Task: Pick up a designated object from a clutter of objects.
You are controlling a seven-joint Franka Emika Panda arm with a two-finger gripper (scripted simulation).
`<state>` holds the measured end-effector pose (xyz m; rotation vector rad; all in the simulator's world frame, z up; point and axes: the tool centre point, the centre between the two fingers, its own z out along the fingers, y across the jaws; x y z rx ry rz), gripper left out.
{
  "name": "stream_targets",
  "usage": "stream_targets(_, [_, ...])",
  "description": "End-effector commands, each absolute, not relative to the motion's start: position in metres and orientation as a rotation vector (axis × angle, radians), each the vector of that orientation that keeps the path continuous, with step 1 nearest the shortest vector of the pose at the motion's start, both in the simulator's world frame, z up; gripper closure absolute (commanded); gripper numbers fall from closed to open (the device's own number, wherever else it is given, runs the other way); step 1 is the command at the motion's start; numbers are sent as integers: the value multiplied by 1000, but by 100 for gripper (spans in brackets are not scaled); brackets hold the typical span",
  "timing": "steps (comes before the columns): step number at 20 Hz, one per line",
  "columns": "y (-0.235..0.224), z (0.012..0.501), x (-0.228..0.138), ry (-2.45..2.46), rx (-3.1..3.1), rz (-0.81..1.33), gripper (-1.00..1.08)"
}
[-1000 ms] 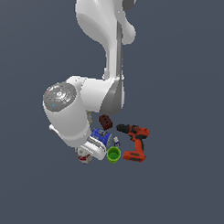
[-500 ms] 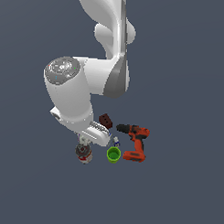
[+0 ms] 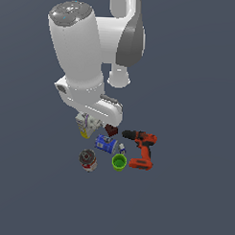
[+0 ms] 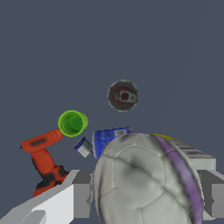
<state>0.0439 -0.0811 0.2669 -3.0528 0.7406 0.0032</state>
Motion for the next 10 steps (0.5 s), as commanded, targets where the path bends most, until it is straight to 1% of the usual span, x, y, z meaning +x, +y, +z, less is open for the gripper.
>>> stream_targets(1, [-76, 289, 30, 741, -3053, 1, 108])
stream_targets(10, [-63, 349, -6, 741, -3053, 0, 108])
